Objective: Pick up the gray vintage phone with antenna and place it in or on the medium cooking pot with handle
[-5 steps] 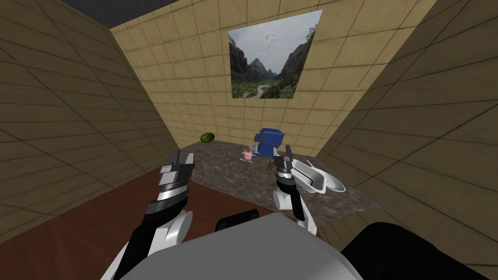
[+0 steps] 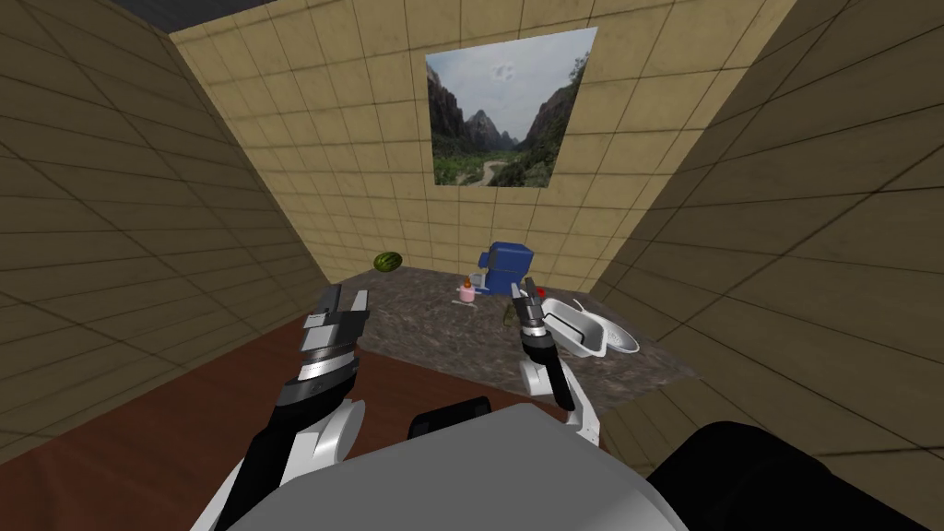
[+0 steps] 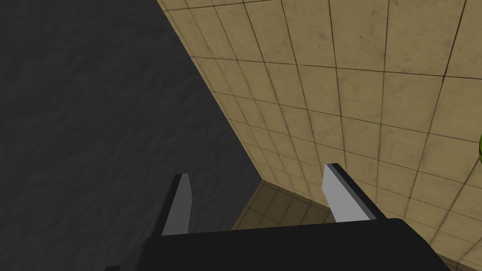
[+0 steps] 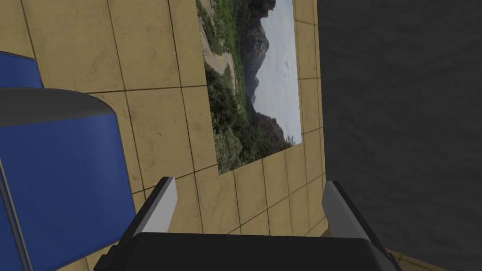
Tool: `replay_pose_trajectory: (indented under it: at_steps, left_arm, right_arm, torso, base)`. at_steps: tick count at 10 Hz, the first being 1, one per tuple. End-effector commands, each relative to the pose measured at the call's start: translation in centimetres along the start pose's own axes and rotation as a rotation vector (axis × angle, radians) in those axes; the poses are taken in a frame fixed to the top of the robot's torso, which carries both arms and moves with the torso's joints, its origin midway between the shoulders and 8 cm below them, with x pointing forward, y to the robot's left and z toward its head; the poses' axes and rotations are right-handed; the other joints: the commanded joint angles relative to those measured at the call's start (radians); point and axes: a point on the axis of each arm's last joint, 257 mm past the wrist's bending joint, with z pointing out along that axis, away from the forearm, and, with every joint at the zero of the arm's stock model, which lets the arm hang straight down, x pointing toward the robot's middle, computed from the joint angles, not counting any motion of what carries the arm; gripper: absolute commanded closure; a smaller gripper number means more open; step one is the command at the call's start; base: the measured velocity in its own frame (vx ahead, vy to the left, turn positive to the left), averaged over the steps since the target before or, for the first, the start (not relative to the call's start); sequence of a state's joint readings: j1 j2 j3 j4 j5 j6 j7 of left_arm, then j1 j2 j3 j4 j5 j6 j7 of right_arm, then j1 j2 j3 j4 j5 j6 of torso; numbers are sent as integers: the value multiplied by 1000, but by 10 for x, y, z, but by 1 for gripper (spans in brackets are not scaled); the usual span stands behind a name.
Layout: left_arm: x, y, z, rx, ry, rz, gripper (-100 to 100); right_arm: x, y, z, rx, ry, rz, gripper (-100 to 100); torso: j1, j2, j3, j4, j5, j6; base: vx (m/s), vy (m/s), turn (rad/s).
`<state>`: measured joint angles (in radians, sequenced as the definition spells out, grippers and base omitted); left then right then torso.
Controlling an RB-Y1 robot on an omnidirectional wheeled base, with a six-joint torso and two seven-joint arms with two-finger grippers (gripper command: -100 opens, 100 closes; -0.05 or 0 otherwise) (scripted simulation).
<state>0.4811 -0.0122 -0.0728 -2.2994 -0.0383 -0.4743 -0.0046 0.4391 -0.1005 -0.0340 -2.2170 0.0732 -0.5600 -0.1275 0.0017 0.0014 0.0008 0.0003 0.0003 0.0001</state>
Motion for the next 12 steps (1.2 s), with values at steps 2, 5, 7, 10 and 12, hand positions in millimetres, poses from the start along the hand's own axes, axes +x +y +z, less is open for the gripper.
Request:
replay_pose_trajectory:
  at_steps: [2, 5, 7, 10, 12]
  left_arm:
    - [0, 0, 0, 0, 0, 0, 0]
    - [0, 0, 0, 0, 0, 0, 0]
    - [0, 0, 0, 0, 0, 0, 0]
    - [0, 0, 0, 0, 0, 0, 0]
    - [0, 0, 0, 0, 0, 0, 0]
  right_arm:
    - [10, -27, -6, 66, 59, -84, -100]
    - [18, -52, -12, 122, 103, -157, -100]
    - [22, -77, -19, 180, 137, -220, -100]
    - [27, -91, -24, 211, 170, -278, -100]
    - [29, -105, -29, 242, 193, -320, -100]
  torso:
    - [0, 0, 0, 0, 0, 0]
    - [1, 1, 1, 0, 0, 0]
    - [0, 1, 0, 0, 0, 0]
    - [0, 0, 0, 0, 0, 0]
    - [0, 0, 0, 0, 0, 0]
  base:
    - [-32, 29, -125]
    - [-35, 37, -111]
    - [-43, 21, -132]
    - [-25, 17, -76]
    - [-23, 17, -86]
